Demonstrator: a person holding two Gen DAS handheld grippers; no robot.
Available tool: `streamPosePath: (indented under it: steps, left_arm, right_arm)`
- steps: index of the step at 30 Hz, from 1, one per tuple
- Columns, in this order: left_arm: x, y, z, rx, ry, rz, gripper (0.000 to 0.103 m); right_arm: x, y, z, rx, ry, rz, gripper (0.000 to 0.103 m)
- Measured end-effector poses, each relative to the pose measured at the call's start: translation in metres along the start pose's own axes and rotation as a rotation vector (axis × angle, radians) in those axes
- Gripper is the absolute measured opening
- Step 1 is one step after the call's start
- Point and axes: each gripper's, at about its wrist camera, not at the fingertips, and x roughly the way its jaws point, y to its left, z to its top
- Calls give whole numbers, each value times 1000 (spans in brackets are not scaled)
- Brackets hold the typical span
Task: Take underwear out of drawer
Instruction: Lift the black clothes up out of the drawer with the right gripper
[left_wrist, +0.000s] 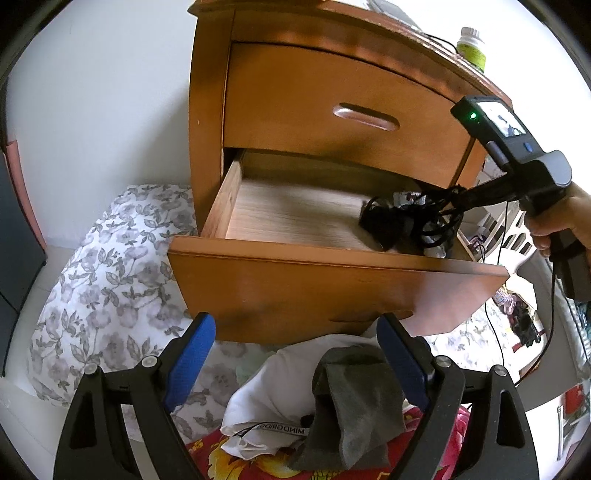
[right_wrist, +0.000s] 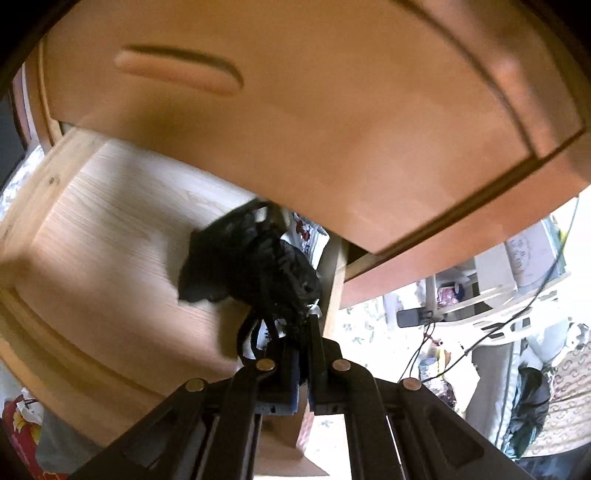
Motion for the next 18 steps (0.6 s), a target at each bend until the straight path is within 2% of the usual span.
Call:
streamPosePath:
  steps: [8, 18]
  left_arm:
    - [-16, -6, -1, 9, -28, -1, 90]
    - [-41, -15, -2, 28, -66, -1, 90]
  right_arm:
    - [-59, -3, 6, 11, -93, -30, 3]
    - [-120, -18, -5, 31, -230, -23, 3]
